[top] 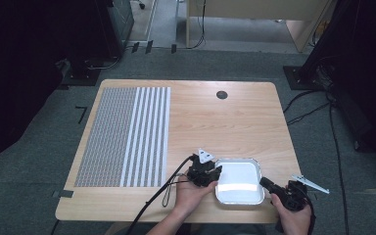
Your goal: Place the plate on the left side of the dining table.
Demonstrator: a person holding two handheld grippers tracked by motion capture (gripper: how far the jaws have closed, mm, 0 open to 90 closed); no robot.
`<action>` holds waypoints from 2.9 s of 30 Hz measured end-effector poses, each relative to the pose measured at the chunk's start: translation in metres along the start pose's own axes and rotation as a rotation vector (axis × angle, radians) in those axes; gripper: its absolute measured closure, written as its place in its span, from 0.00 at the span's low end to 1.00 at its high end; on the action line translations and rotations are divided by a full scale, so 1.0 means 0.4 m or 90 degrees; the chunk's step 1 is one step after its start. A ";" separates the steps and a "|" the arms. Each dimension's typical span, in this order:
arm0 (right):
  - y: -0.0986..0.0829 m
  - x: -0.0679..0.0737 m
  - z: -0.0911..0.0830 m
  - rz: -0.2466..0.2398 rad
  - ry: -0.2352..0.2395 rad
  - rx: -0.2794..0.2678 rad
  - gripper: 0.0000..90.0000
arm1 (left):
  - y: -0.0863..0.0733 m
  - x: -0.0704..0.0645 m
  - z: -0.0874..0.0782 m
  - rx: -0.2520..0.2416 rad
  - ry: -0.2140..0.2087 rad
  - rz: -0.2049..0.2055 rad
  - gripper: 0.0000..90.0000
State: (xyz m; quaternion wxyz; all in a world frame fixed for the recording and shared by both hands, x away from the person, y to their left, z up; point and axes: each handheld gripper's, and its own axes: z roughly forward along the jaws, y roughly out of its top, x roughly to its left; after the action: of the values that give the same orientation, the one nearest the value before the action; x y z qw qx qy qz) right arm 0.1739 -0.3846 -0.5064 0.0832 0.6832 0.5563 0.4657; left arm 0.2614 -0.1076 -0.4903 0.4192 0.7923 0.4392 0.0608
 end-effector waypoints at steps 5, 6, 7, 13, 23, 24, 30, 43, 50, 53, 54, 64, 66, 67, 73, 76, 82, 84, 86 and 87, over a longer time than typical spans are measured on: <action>0.002 0.007 -0.004 0.003 -0.011 -0.002 0.99 | 0.000 0.000 0.001 -0.001 -0.001 0.000 0.77; 0.005 0.009 -0.009 0.004 -0.007 -0.012 0.99 | 0.000 0.000 0.001 -0.001 -0.003 0.000 0.77; 0.006 0.012 -0.012 0.001 -0.008 -0.015 1.00 | 0.000 -0.001 0.001 -0.001 -0.002 0.002 0.77; 0.011 0.021 -0.027 -0.014 -0.020 -0.037 1.00 | 0.000 -0.003 0.002 -0.003 -0.004 0.001 0.76; 0.011 0.013 -0.035 -0.027 -0.035 -0.039 0.97 | 0.005 -0.001 -0.004 -0.013 0.003 -0.004 0.76; 0.008 0.022 -0.036 -0.049 -0.051 -0.033 0.95 | 0.006 -0.001 -0.003 -0.015 0.004 -0.008 0.78; 0.001 0.040 -0.065 -0.065 -0.092 -0.036 0.93 | 0.008 -0.006 0.001 -0.015 0.000 -0.011 0.79; -0.037 0.057 -0.066 -0.076 -0.109 -0.001 0.96 | 0.005 -0.009 0.016 -0.006 0.004 -0.012 0.78; -0.038 0.056 -0.064 -0.050 -0.110 0.000 0.99 | 0.006 -0.009 0.017 -0.006 0.004 -0.011 0.78; -0.038 0.048 -0.062 -0.026 -0.102 0.000 1.00 | 0.006 -0.007 0.018 -0.005 0.002 -0.010 0.78; -0.037 0.044 -0.061 -0.022 -0.098 0.000 1.00 | 0.007 -0.007 0.018 -0.005 0.001 -0.010 0.78; -0.037 0.038 -0.061 -0.017 -0.089 0.003 1.00 | 0.010 -0.011 0.028 0.000 -0.006 -0.016 0.78; -0.037 0.035 -0.061 -0.012 -0.085 0.004 1.00 | 0.010 -0.012 0.029 0.000 -0.003 -0.017 0.80; -0.037 0.035 -0.061 -0.012 -0.085 0.004 1.00 | 0.011 -0.011 0.030 0.000 -0.003 -0.020 0.80; -0.038 0.035 -0.063 -0.021 -0.089 0.000 1.00 | 0.015 -0.006 0.031 0.009 -0.007 -0.033 0.87; -0.038 0.034 -0.066 -0.018 -0.086 0.002 1.00 | 0.017 -0.007 0.030 0.014 -0.011 -0.032 0.87; -0.038 0.039 -0.069 -0.025 -0.087 0.001 1.00 | 0.020 -0.003 0.025 0.018 -0.015 -0.032 0.87; -0.036 0.042 -0.072 -0.028 -0.085 -0.004 1.00 | 0.023 -0.001 0.021 0.014 -0.021 -0.037 0.88; -0.036 0.043 -0.073 -0.027 -0.084 -0.004 1.00 | 0.024 0.000 0.020 0.013 -0.024 -0.040 0.88; -0.036 0.044 -0.074 -0.027 -0.083 -0.003 1.00 | 0.025 0.002 0.019 0.012 -0.026 -0.041 0.88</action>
State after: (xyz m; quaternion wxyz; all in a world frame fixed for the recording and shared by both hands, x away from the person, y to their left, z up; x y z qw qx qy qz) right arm 0.1418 -0.3764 -0.4895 0.1310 0.7001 0.5628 0.4196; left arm 0.2720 -0.1144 -0.4882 0.4224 0.7828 0.4562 0.0269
